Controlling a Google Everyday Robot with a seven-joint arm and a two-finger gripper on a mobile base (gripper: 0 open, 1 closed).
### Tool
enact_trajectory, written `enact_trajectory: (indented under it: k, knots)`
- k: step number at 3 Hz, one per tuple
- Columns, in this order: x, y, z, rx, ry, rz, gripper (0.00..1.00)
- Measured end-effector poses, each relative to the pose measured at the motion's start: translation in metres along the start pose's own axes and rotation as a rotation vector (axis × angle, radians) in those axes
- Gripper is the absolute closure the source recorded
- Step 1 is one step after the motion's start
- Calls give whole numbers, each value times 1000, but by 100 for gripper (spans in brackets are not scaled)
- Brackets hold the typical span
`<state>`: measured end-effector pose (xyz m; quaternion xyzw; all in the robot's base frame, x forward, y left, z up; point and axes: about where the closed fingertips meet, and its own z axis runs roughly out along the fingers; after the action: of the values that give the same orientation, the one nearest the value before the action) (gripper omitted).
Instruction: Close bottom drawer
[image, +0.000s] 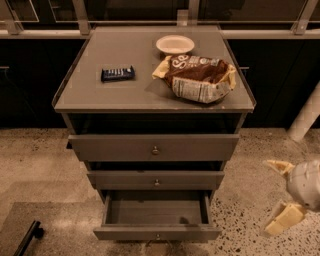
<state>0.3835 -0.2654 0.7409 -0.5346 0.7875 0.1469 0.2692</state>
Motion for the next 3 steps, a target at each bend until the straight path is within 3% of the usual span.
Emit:
enact_trajectory:
  k: [1,2,3]
  knots:
    - [39,-17,62,22,-159,81,0]
    - [65,-25,131,-34,-256,156,0]
    - [89,-24,182,-105,-255,222,0]
